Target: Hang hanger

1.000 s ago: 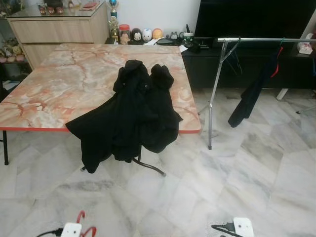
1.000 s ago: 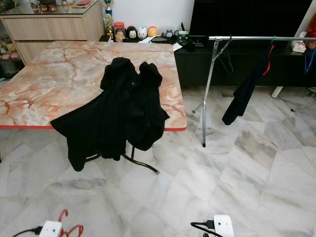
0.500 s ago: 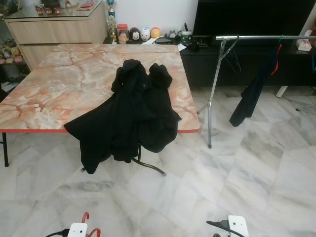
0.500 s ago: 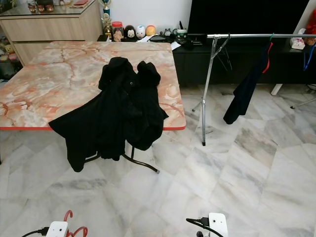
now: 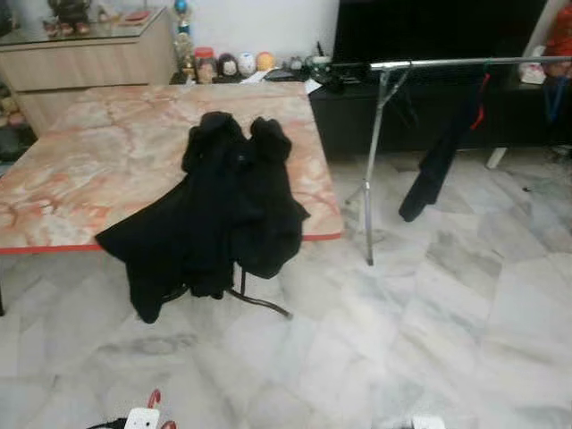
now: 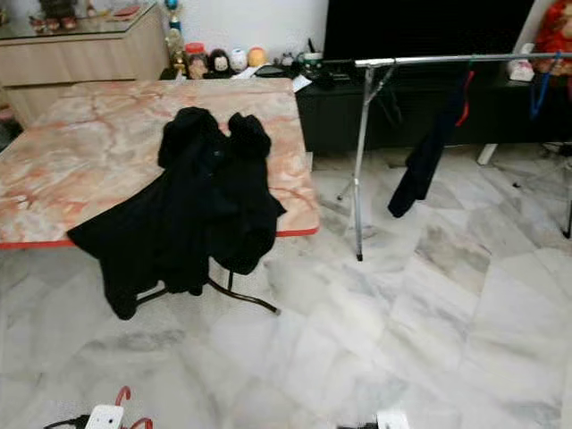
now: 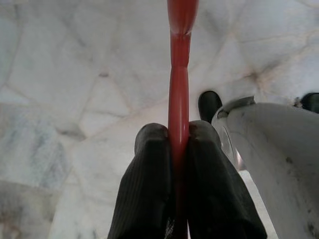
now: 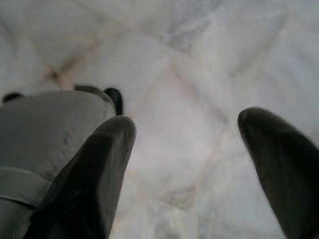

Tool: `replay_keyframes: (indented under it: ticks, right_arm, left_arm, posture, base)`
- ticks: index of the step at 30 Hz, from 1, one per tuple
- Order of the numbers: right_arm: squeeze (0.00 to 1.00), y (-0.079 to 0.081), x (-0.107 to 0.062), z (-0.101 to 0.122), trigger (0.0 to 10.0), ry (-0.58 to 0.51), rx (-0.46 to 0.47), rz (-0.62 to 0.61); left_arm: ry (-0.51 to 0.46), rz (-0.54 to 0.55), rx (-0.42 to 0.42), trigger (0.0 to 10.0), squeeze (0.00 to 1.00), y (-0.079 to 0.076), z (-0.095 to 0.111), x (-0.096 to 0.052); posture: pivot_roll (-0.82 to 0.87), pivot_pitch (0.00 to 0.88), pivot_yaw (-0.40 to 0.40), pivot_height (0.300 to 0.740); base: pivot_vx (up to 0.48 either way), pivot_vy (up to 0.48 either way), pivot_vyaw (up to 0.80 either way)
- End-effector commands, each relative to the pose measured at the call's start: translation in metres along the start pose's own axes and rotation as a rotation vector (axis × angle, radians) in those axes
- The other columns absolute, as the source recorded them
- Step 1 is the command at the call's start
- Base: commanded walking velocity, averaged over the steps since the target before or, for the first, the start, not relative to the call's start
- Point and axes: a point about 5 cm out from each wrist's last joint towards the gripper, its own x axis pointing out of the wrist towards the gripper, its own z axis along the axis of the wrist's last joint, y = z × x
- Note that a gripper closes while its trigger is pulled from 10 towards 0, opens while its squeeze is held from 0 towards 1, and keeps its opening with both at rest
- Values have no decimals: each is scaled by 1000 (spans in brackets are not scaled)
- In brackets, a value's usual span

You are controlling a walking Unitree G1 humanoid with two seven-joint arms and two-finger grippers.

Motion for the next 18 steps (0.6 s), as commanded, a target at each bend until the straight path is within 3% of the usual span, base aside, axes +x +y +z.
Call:
replay_keyframes:
  ticks: [1, 9, 18]
  right_arm:
    - [0, 4, 1, 7, 10000, -28, 14, 10]
    - [0, 1, 0, 3, 10000, -20, 91, 3]
    - [0, 11, 2, 12, 10000, -39, 81, 37]
  left_arm:
    - [32, 18, 14, 10000, 0, 4, -7, -1]
    - [41, 13, 24, 10000, 0, 3, -9, -1]
    - [35, 3, 35, 10000, 0, -1, -7, -1]
  posture:
    - [-73, 0, -3, 740]
    - [-71, 0, -1, 740]
    - [-72, 0, -17, 740]
  base:
    - [0, -341, 0]
    - [0, -340, 0]
    - [0, -339, 0]
